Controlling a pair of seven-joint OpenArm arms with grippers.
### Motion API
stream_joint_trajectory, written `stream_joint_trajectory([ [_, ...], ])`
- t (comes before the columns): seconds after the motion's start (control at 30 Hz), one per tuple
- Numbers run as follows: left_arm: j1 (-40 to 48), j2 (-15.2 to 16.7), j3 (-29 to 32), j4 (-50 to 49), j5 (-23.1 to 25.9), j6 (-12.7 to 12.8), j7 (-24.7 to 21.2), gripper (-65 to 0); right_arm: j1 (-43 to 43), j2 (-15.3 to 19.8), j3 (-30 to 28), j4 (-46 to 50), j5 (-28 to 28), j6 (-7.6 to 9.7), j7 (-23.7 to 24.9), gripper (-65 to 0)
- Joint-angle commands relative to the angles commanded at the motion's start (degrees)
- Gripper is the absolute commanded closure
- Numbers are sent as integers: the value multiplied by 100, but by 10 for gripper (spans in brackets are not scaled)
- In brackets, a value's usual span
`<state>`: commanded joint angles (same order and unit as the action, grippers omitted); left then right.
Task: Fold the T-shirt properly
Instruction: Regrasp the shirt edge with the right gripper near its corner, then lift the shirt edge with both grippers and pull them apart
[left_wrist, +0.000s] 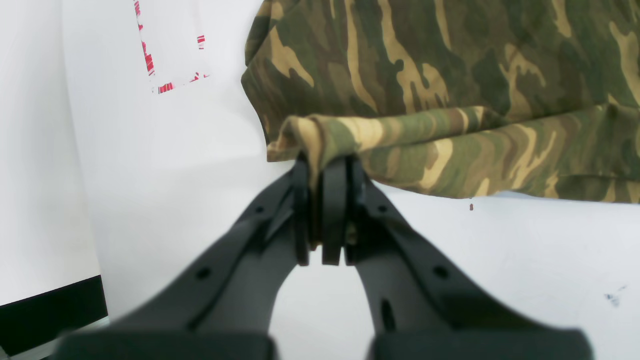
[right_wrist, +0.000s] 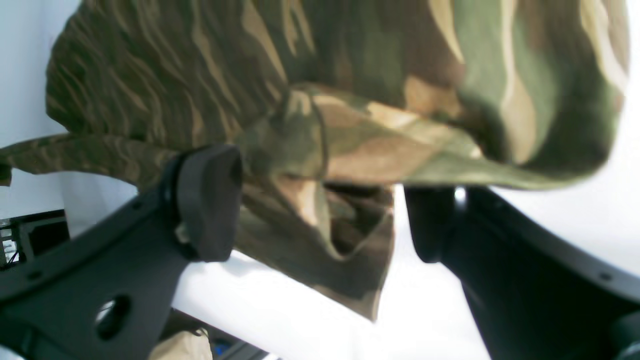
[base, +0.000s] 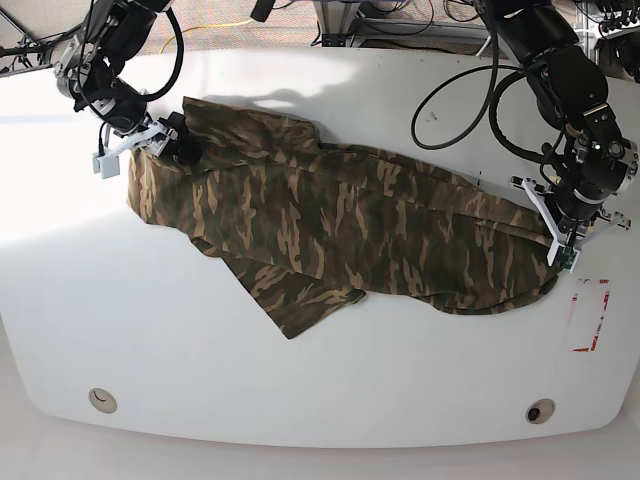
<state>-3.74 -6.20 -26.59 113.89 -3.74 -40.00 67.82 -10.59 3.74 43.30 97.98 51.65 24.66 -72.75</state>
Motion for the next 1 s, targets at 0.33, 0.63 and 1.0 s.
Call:
stream_joint_trajectory([
  [0.33,-9,0,0,0,0,0,0,0,167,220,0,-26,0,0,26,-103],
  [0.63,-26,0,9,0,0,0,0,0,79,404,18,149,9,123,9,0],
  [1.0,0,536,70,18,44,0,0,0,-475,413,88,1152,-9,440,-9,0],
])
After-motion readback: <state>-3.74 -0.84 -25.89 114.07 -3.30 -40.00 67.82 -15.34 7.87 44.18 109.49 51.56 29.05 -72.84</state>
